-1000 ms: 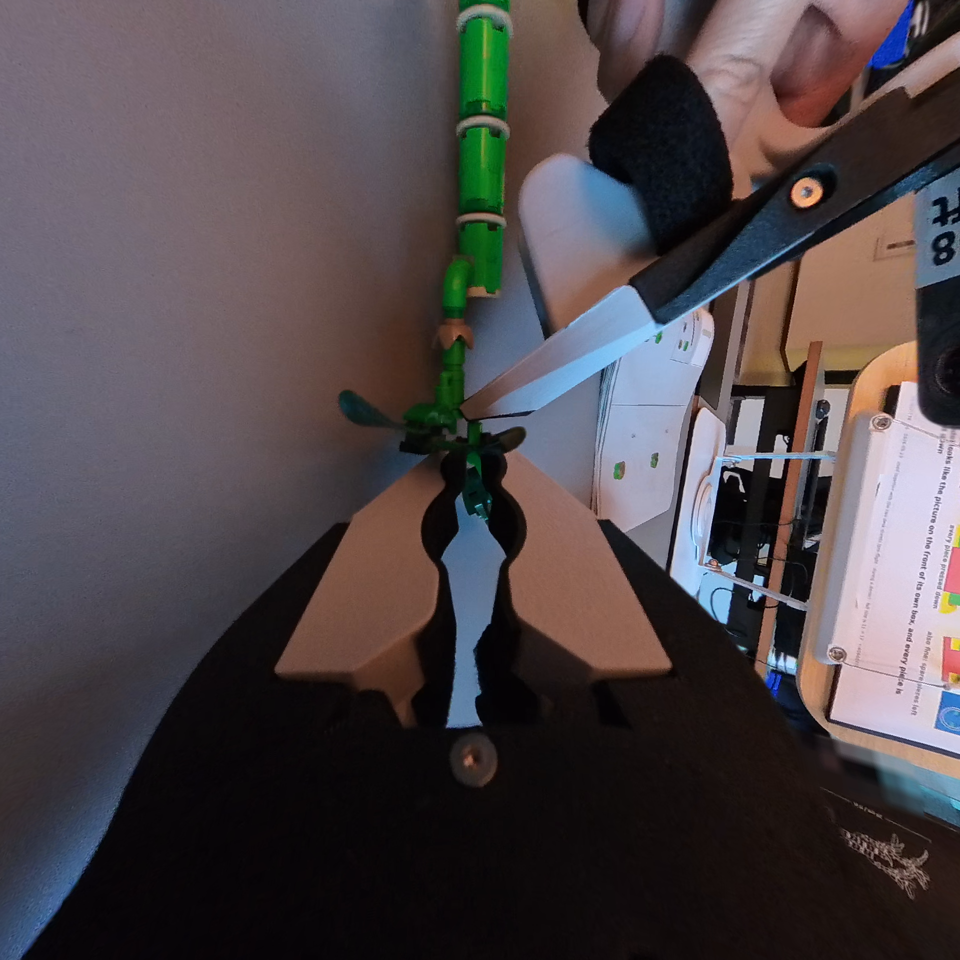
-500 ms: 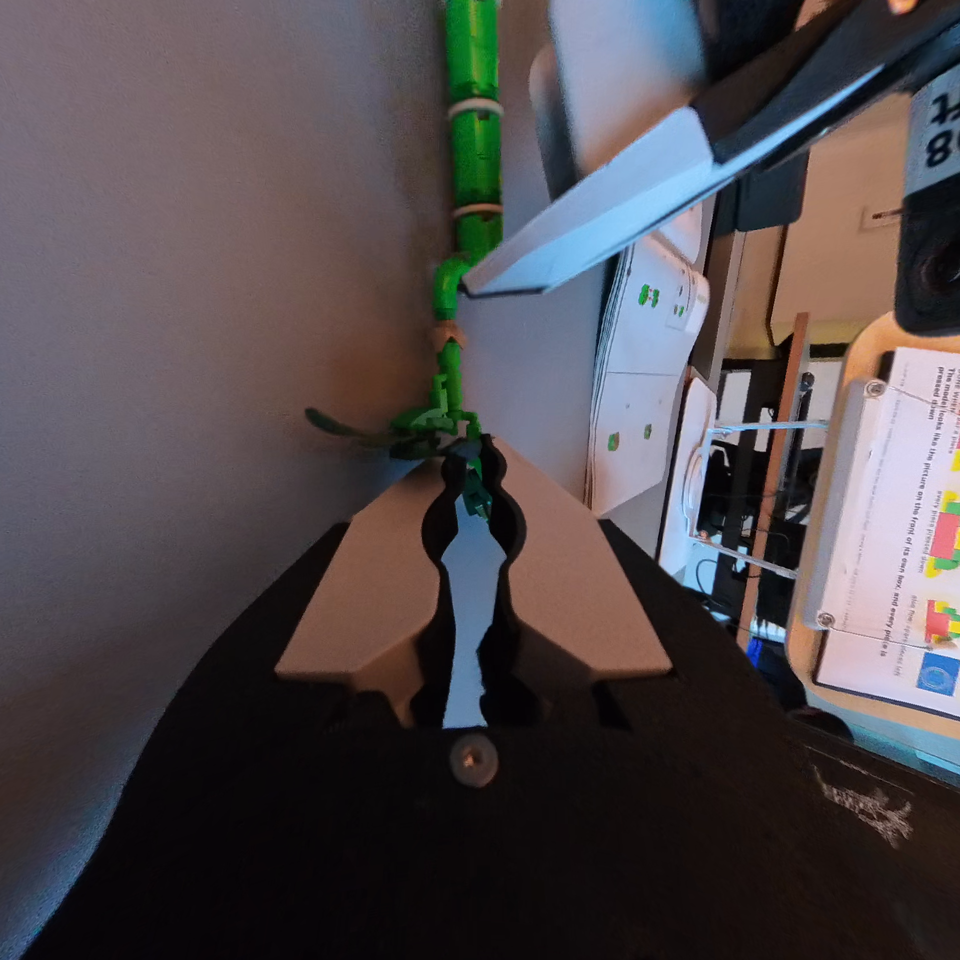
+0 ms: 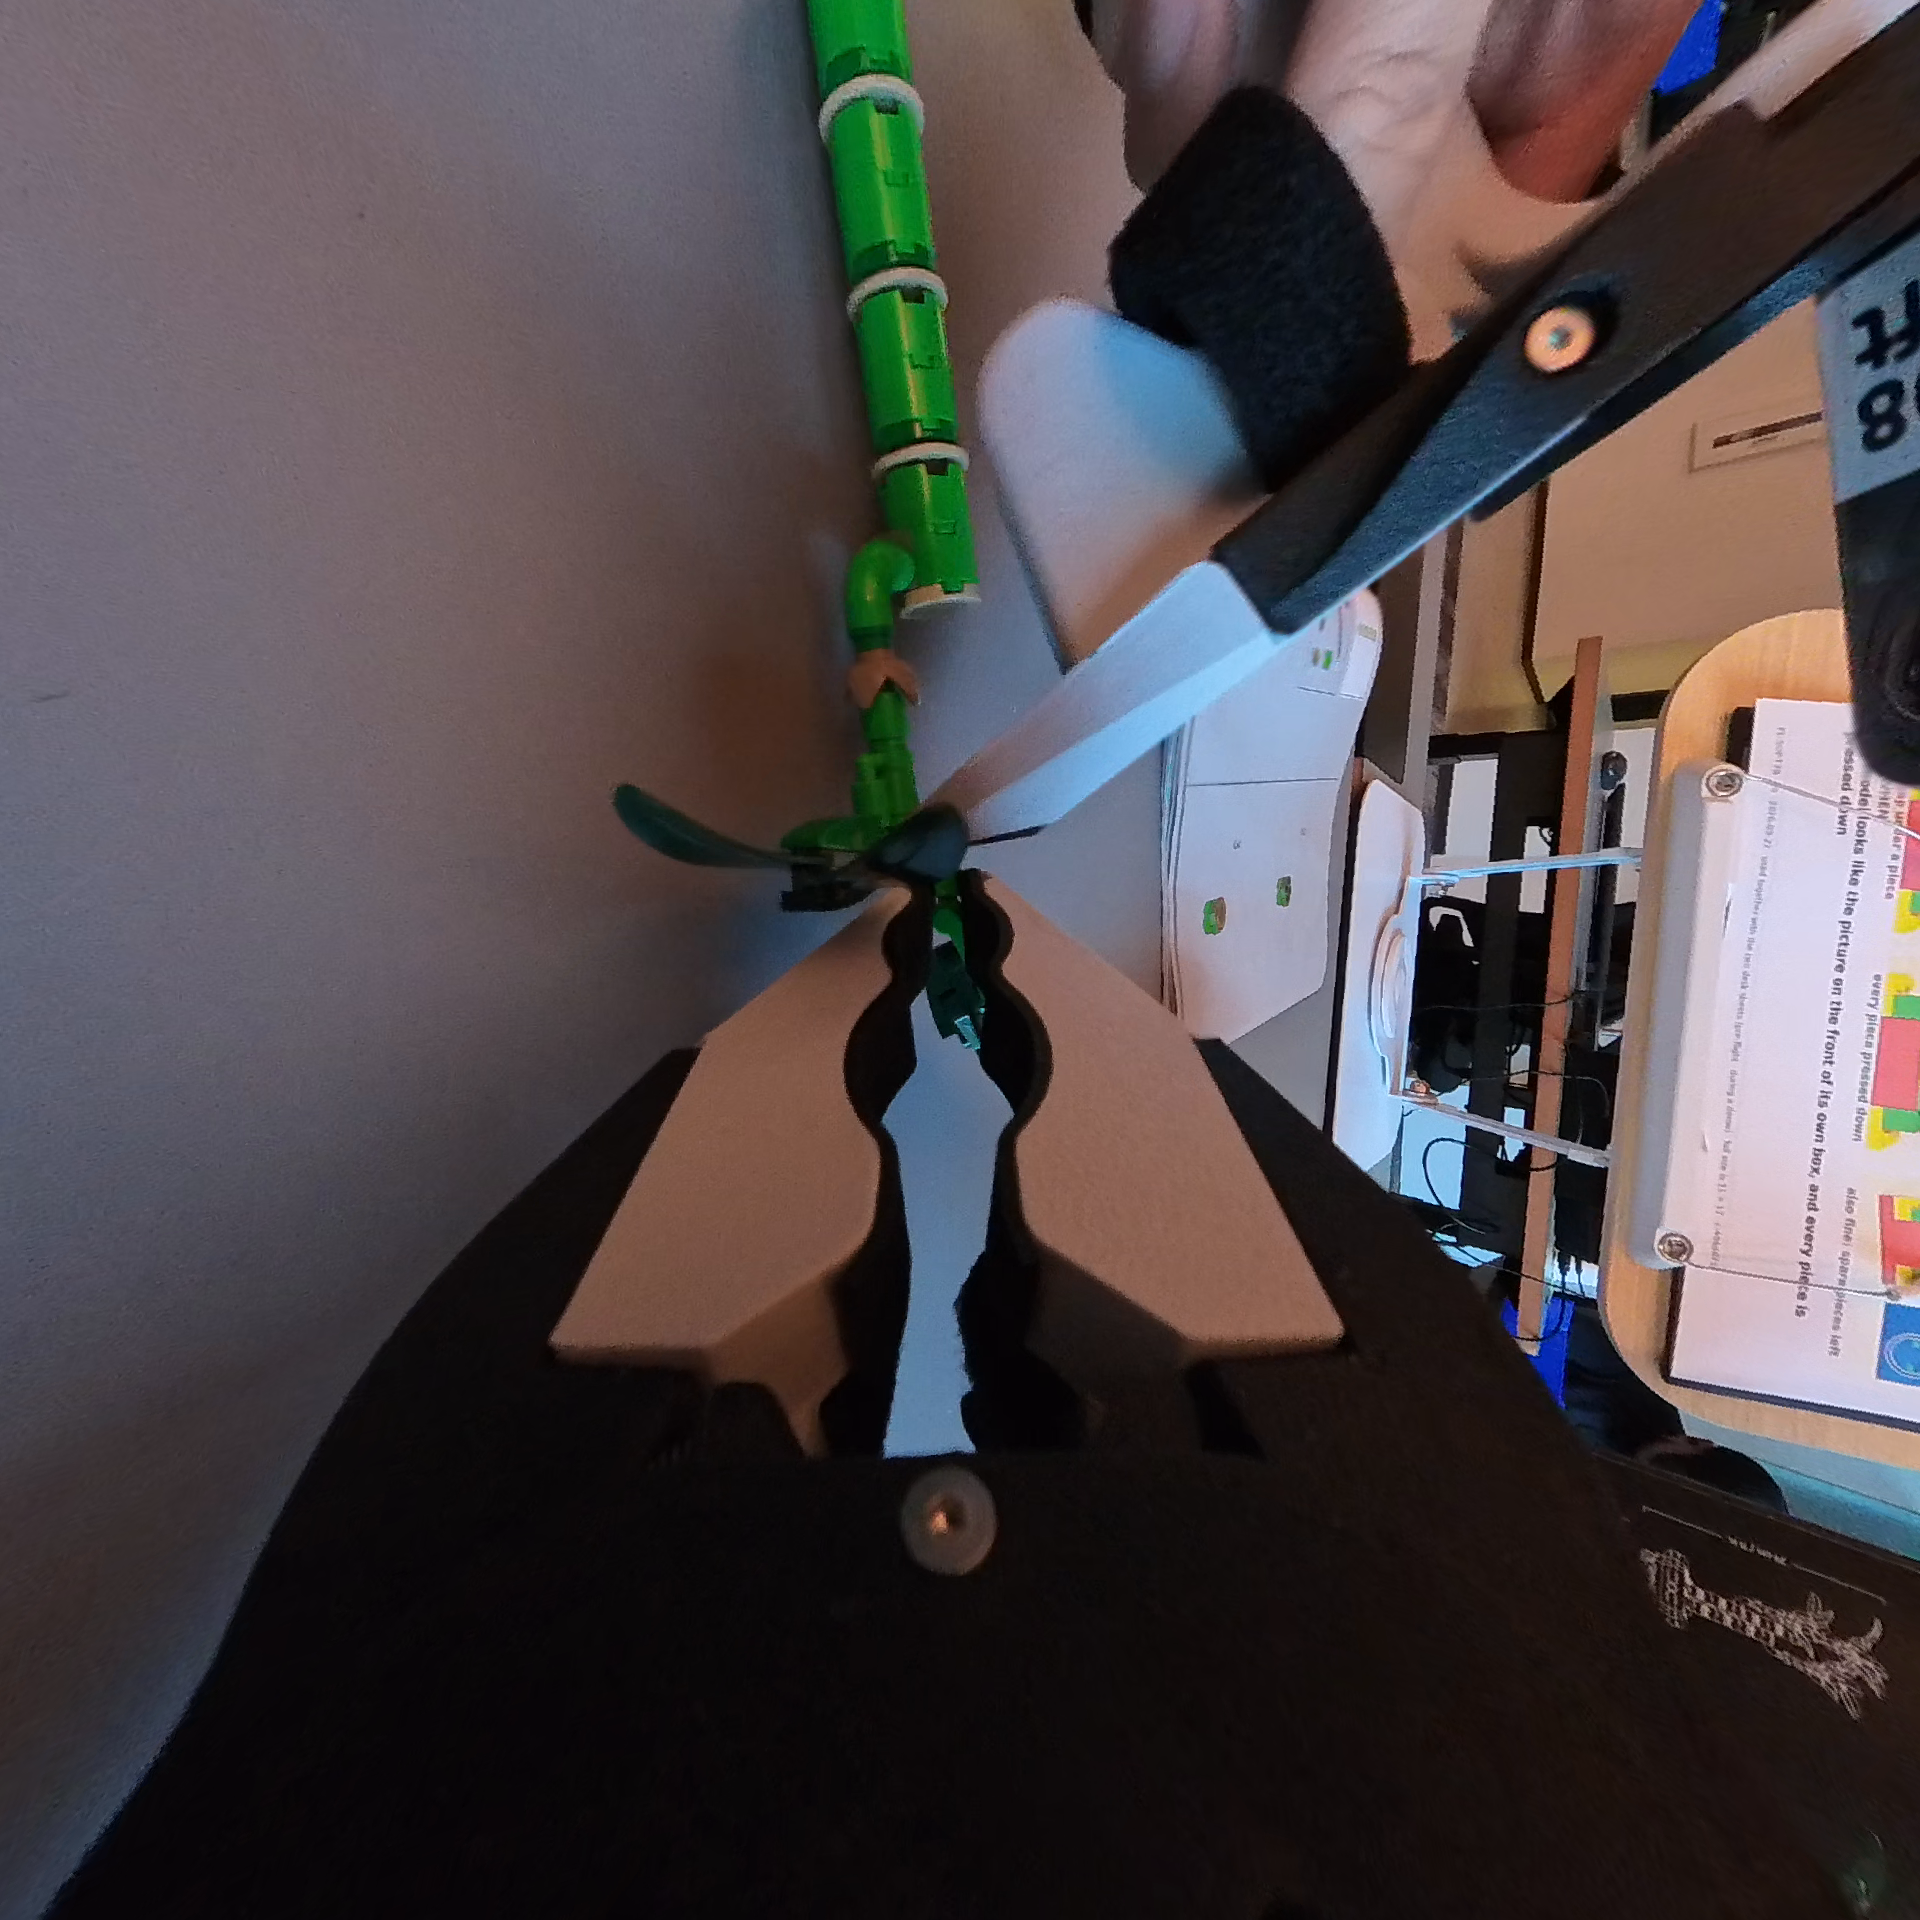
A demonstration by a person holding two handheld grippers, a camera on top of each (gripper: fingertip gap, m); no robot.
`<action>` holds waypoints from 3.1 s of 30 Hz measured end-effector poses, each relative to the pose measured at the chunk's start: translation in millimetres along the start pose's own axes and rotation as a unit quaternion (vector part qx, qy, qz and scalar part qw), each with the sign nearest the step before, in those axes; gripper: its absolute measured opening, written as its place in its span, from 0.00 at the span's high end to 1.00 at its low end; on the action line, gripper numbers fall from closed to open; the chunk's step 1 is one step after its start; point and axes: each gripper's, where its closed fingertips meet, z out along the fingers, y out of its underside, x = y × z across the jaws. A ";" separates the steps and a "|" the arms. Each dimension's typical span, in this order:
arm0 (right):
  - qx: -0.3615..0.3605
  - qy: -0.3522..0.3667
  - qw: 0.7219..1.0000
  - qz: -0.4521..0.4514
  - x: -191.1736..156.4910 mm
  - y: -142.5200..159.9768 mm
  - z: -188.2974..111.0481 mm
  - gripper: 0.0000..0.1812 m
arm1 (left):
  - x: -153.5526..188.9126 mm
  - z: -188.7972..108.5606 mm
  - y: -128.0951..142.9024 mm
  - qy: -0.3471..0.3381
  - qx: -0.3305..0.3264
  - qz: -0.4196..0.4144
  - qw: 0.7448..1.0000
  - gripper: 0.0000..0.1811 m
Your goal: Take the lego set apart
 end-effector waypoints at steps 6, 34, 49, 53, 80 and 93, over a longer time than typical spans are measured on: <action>-0.005 -0.013 1.000 0.022 -3.6 3.3 3.7 0.98 | -3.0 4.9 1.7 -0.010 -0.005 0.011 1.000 0.97; 0.014 0.002 1.000 -0.001 -0.9 -2.3 -4.1 0.97 | 6.9 -0.4 2.6 -0.002 -0.004 0.020 1.000 0.96; 0.055 0.176 0.976 -0.114 36.4 -28.3 -31.1 0.98 | 24.6 -29.7 -11.0 0.103 0.055 -0.050 0.992 0.84; 0.076 0.212 0.965 -0.131 43.1 -37.9 -41.4 0.98 | 42.7 -35.8 -13.5 0.193 0.065 -0.077 0.976 0.86; 0.086 0.179 0.974 -0.113 41.5 -23.3 -31.8 0.97 | 42.0 -33.9 -16.9 0.265 0.096 -0.139 0.949 0.95; 0.088 0.173 0.972 -0.131 36.9 -18.8 -29.5 0.97 | 37.3 -31.6 -14.4 0.274 0.095 -0.151 0.945 0.96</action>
